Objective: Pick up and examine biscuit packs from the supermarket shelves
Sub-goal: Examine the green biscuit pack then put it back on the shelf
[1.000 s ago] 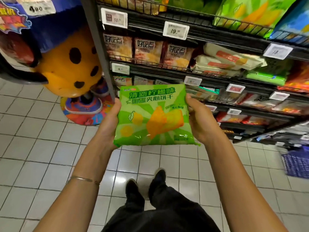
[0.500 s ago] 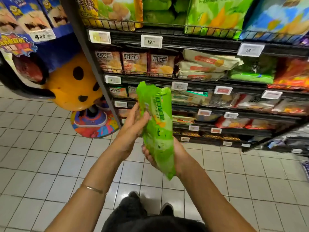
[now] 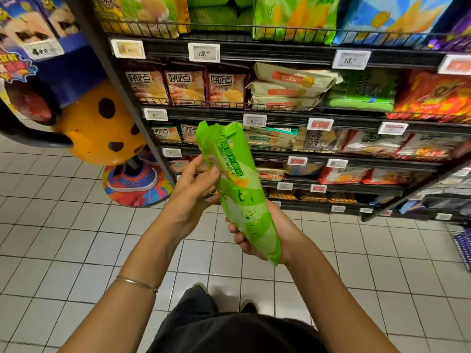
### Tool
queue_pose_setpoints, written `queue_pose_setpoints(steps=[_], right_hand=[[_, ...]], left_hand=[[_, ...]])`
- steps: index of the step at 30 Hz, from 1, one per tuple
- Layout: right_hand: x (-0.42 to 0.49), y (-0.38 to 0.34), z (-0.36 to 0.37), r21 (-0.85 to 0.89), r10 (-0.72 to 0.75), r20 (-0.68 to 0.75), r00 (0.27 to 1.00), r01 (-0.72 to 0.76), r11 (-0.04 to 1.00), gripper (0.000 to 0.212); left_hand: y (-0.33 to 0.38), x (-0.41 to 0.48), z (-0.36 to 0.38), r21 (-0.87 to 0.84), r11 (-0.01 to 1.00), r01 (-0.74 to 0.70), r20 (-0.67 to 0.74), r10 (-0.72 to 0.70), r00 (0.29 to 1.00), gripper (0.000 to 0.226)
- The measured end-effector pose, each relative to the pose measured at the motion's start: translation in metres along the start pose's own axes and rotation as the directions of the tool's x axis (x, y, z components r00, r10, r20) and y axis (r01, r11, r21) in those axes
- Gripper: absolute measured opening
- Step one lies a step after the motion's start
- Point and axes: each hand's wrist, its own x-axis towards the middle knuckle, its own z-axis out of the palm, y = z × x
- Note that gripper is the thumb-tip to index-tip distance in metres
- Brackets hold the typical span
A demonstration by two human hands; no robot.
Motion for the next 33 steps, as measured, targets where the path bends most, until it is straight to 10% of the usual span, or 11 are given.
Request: queue_pose_setpoints(steps=[9, 15, 26, 33], right_hand=[[-0.011, -0.009, -0.029, -0.274, -0.368, -0.239, 0.898, 0.302, 0.913, 0.053], [-0.018, -0.016, -0.037, -0.535, -0.6, -0.234, 0.765, 0.414, 0.737, 0.02], [-0.029, -0.03, -0.043, -0.324, -0.659, -0.258, 0.706, 0.579, 0.748, 0.049], [-0.038, -0.036, -0.042, -0.276, -0.656, -0.26, 0.708, 0.597, 0.754, 0.07]], left_hand=[[0.016, -0.013, -0.029, -0.237, 0.913, 0.332, 0.296, -0.257, 0.92, 0.081], [-0.006, -0.02, -0.028, 0.019, 0.951, 0.307, 0.052, -0.308, 0.95, 0.057], [-0.021, -0.035, -0.023, -0.366, 0.766, 0.529, 0.204, -0.488, 0.848, 0.033], [-0.036, -0.053, 0.011, -0.329, 0.576, 0.748, 0.51, -0.558, 0.654, 0.063]])
